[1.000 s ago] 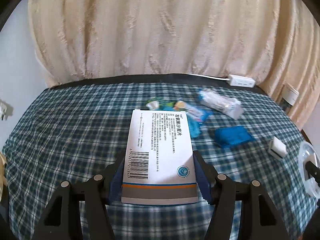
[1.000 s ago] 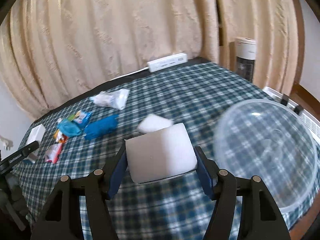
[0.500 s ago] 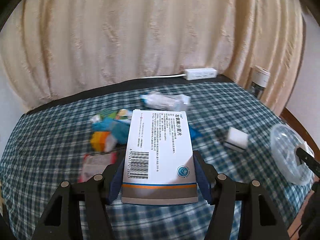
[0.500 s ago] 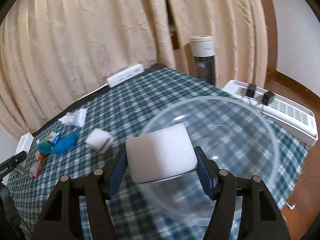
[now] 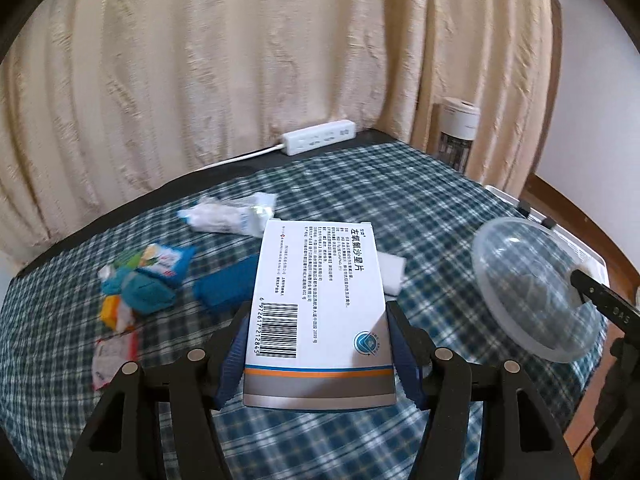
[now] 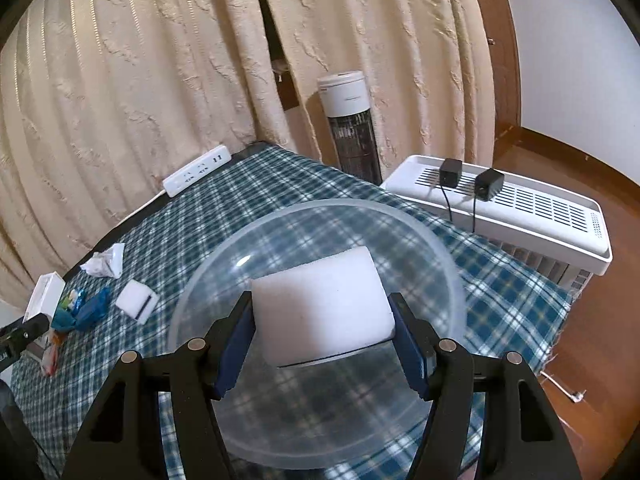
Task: Organize objects
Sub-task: 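Carry the sponge and the medicine box over the clear plastic bowl with both tools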
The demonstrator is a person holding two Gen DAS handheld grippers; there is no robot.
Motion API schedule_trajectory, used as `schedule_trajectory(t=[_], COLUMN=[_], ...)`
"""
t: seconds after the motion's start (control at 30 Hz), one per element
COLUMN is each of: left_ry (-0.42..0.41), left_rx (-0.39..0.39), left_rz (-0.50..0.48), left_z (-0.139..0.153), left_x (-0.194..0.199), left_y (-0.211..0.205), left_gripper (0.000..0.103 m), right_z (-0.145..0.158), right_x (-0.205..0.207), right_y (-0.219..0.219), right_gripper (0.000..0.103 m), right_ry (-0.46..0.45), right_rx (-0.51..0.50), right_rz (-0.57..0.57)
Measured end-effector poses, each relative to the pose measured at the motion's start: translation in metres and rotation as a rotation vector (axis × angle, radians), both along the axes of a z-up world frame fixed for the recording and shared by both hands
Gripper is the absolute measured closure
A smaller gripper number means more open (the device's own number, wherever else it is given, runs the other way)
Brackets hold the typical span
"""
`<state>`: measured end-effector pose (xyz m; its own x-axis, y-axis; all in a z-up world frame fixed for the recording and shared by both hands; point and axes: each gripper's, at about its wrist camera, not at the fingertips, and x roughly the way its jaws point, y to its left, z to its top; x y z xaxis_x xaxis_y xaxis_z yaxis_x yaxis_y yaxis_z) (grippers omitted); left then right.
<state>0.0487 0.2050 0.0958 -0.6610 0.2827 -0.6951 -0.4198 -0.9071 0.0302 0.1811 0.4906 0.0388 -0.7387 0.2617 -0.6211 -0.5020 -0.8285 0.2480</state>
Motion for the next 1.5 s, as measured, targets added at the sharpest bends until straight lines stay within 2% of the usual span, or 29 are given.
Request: schedule_trajectory(t=[0.37,1.5], left_ry=[-0.026,-0.104], left_rx=[-0.024,-0.031], left_rz=[-0.09,-0.376], left_z=[-0.005,-0.026], left_x=[0.003,0.003], left_y=[0.051,0.162], left_gripper=[0.037,0.037], right_z=[-0.009,-0.009], right_x=[0.007,0.001], right_y=[0.019,0.018], right_gripper=[0.037,0.036], right_ry=[0.007,-0.001], right_rx=[-0.023,-0.003], right_rz=[-0.008,0.015])
